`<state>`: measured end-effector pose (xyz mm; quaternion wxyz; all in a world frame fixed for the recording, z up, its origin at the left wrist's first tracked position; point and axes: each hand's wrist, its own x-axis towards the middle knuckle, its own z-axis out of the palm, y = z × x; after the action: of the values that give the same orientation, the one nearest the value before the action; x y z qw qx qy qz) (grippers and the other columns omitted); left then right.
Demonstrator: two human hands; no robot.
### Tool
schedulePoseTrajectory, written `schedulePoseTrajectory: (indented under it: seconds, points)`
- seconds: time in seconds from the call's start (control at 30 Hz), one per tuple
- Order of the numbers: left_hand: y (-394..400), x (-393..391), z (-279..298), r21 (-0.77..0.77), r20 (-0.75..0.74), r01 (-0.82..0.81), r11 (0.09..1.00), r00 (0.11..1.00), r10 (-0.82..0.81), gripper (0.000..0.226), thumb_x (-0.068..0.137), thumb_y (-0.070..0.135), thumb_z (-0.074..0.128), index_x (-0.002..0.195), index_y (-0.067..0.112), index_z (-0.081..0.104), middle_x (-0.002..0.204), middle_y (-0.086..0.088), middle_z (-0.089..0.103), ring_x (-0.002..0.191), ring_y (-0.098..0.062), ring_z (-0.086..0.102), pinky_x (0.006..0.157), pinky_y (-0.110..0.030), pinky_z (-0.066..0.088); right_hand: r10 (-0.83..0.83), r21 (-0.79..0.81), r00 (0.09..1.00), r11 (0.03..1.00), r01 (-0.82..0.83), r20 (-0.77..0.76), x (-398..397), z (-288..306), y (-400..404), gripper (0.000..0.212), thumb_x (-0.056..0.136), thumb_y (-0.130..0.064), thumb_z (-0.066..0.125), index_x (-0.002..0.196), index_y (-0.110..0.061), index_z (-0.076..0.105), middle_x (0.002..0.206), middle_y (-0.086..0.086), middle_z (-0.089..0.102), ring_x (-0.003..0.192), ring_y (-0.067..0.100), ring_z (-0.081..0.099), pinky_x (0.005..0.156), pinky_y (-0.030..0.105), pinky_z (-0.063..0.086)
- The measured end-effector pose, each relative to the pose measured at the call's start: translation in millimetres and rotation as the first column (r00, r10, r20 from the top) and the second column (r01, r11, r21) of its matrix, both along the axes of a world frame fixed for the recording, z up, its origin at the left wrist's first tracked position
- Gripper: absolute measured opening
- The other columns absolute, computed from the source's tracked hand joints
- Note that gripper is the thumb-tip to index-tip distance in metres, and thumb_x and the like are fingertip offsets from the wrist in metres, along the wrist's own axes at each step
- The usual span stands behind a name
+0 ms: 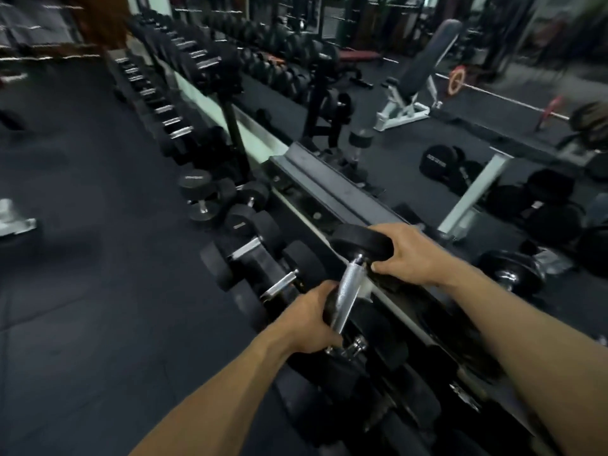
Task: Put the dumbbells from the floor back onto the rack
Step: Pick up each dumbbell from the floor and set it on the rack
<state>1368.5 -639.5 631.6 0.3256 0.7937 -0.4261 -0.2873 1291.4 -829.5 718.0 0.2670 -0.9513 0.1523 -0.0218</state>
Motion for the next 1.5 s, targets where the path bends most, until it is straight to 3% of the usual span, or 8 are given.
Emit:
schedulePoseTrajectory:
  seconds: [0.23,0.47,0.63,0.83,0.97,1.1,1.23,1.5]
  points:
    - [-141.3,25.6,-7.0,0.036,-0.066,0.104,0.994,0.993,-0.102,0.087,0.062,0.018,0.08,0.139,0.024,0.04,0.111,0.005,0.061,0.094,-0.013,0.059,0.078,-0.021,0.048,-0.117,-0.061,0.991,0.992,0.113,-0.063,6.8,-1.5,-131.1,0.036,0.07,-0.01,0.076,0.105,-0.016,0.069,0.092,-0.002,0.072,0.087,0.016,0.066,0.081,0.038,0.054]
    - [-234.4,74.3,-4.7,0.122,-0.049,0.155,0.98,0.988,-0.15,0.076,0.065,0.009,0.077,0.133,0.022,0.045,0.091,-0.002,0.067,0.08,-0.019,0.065,0.066,-0.027,0.053,-0.214,-0.016,0.974,0.977,0.213,-0.079,46.3,-22.3,-221.5,0.035,0.071,-0.003,0.075,0.098,-0.023,0.065,0.087,-0.002,0.073,0.081,0.013,0.069,0.069,0.019,0.049]
    - [-259.7,85.8,-20.1,0.174,-0.057,0.195,0.965,0.98,-0.188,0.067,0.066,0.014,0.079,0.126,0.021,0.05,0.1,0.0,0.063,0.09,-0.02,0.063,0.079,-0.033,0.054,-0.257,0.088,0.954,0.958,0.272,-0.153,51.2,-51.5,-249.3,0.039,0.069,-0.005,0.078,0.104,-0.019,0.066,0.093,-0.002,0.071,0.091,0.019,0.067,0.088,0.041,0.054]
    - [-256.9,83.3,-16.9,0.179,-0.008,0.149,0.973,0.989,-0.15,0.069,0.068,0.021,0.081,0.131,0.025,0.052,0.101,0.004,0.063,0.094,-0.016,0.062,0.081,-0.027,0.051,-0.272,0.087,0.939,0.952,0.295,-0.208,51.8,-47.6,-247.8,0.04,0.073,-0.011,0.077,0.106,-0.027,0.062,0.094,-0.003,0.069,0.088,0.016,0.066,0.086,0.043,0.055]
    - [-251.8,80.6,-16.6,0.183,0.073,0.042,0.982,0.996,-0.056,0.052,0.075,0.052,0.071,0.116,0.025,0.057,0.099,0.008,0.066,0.091,-0.015,0.062,0.084,-0.037,0.053,-0.276,-0.059,0.92,0.961,0.271,-0.279,48.1,-37.4,-238.7,0.072,0.074,-0.024,0.079,0.137,-0.03,0.044,0.108,0.001,0.066,0.097,0.023,0.064,0.091,0.04,0.053]
    - [-228.8,78.7,-8.3,0.14,0.132,0.0,0.99,0.991,-0.019,0.045,0.082,0.057,0.061,0.115,0.026,0.058,0.105,0.006,0.066,0.093,-0.015,0.061,0.085,-0.039,0.052,-0.253,-0.207,0.922,0.958,0.198,-0.291,51.7,-19.0,-223.7,0.092,0.074,-0.041,0.077,0.15,-0.023,0.028,0.126,0.008,0.056,0.114,0.028,0.056,0.099,0.043,0.047]
    - [-193.7,82.3,9.2,0.107,0.235,-0.028,0.994,0.972,0.002,0.053,0.086,0.056,0.057,0.126,0.022,0.054,0.115,0.002,0.059,0.104,-0.017,0.058,0.09,-0.037,0.049,-0.158,-0.371,0.948,0.927,0.048,-0.274,70.0,6.0,-193.8,0.091,0.076,-0.045,0.073,0.151,-0.022,0.027,0.14,0.012,0.044,0.129,0.034,0.041,0.104,0.048,0.042]
    - [-70.2,79.2,30.9,0.106,0.374,-0.157,0.982,0.921,0.106,0.05,0.089,0.052,0.056,0.129,0.024,0.051,0.116,0.003,0.054,0.107,-0.016,0.056,0.081,-0.025,0.041,0.077,-0.383,0.954,0.904,-0.189,-0.289,100.0,24.2,-83.9,0.082,0.083,-0.048,0.067,0.151,-0.023,0.027,0.146,0.008,0.038,0.133,0.029,0.036,0.106,0.047,0.041]
